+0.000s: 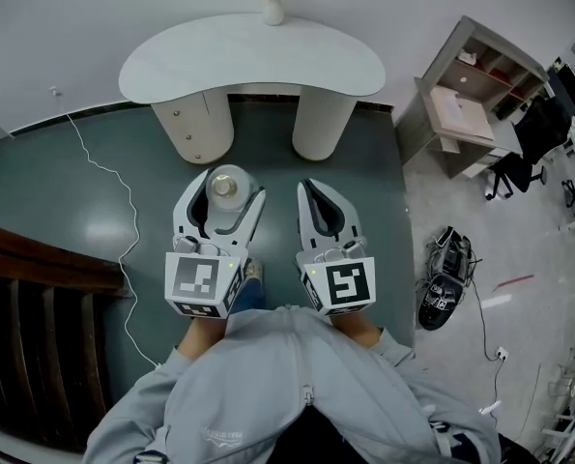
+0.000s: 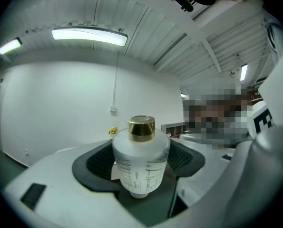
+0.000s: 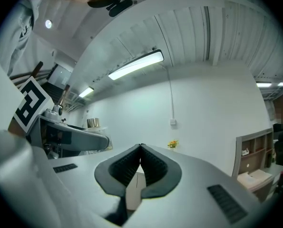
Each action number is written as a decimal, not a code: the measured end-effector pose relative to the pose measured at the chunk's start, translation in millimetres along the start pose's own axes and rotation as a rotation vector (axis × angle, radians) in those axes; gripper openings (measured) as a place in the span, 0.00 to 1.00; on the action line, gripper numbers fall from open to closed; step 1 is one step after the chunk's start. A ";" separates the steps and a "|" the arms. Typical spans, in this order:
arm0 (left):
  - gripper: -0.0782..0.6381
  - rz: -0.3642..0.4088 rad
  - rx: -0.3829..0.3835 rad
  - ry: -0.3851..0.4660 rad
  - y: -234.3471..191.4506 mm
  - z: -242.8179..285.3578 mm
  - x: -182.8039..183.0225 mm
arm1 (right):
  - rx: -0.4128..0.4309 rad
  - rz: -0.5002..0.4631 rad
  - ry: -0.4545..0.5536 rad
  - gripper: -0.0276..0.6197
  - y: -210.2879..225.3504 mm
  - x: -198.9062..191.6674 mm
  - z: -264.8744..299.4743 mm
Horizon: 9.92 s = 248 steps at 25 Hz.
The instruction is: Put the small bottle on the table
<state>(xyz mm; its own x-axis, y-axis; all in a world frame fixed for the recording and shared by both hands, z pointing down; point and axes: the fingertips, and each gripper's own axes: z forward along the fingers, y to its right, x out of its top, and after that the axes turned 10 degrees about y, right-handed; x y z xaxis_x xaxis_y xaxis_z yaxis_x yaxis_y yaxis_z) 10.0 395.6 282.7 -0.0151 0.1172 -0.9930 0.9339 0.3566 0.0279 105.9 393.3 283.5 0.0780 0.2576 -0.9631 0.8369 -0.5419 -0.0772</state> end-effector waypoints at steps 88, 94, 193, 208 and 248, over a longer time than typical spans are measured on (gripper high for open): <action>0.57 -0.036 0.014 -0.057 -218.8 412.7 -73.3 | 0.019 0.001 -0.047 0.08 220.3 -142.5 405.2; 0.57 -0.041 0.007 -0.060 -236.7 433.2 -81.4 | 0.016 -0.002 -0.050 0.08 223.4 -152.5 429.9; 0.57 -0.030 -0.281 -0.285 -349.0 744.5 -385.9 | -0.092 0.055 -0.252 0.08 354.0 -469.5 678.1; 0.57 0.002 -0.292 -0.338 -344.8 744.5 -403.8 | -0.094 0.068 -0.263 0.08 352.7 -475.4 681.1; 0.12 -0.015 -0.065 -0.059 -370.9 680.6 -167.8 | -0.072 -0.048 -0.128 0.08 325.1 -278.4 668.2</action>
<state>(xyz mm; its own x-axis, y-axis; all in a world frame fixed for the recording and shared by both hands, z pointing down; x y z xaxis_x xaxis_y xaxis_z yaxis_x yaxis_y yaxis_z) -90.6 -387.1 360.9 -0.0064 0.0573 -0.9983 0.9086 0.4172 0.0181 -5.8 -389.1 354.2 -0.0294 0.1751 -0.9841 0.8748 -0.4718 -0.1101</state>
